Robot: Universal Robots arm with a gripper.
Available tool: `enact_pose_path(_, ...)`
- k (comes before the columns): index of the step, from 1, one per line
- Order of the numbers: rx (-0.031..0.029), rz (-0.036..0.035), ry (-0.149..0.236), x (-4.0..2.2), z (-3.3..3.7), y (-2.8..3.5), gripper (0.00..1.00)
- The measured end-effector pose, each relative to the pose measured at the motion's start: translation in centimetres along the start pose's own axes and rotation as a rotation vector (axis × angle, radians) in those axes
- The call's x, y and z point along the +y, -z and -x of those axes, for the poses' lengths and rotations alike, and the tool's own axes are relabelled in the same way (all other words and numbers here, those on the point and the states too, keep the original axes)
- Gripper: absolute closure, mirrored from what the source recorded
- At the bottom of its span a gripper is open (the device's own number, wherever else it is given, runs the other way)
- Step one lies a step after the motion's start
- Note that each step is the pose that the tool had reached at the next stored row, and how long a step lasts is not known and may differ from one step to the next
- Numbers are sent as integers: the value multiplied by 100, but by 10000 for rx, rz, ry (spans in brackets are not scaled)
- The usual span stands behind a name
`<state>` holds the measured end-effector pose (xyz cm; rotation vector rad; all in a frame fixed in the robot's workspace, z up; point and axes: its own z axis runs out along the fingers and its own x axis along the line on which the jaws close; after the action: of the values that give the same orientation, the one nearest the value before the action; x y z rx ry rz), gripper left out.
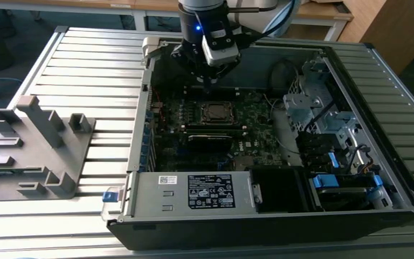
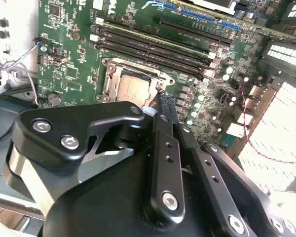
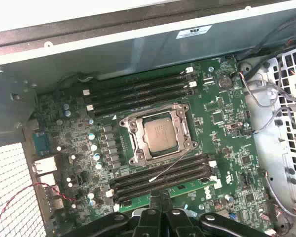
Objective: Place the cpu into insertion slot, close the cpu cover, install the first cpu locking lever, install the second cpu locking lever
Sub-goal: 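Install the second cpu locking lever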
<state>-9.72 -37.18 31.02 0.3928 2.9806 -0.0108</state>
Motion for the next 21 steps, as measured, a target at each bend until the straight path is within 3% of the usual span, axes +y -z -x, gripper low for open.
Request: enact_pose_path(21, -258, -16, -622, 3, 10, 78, 89)
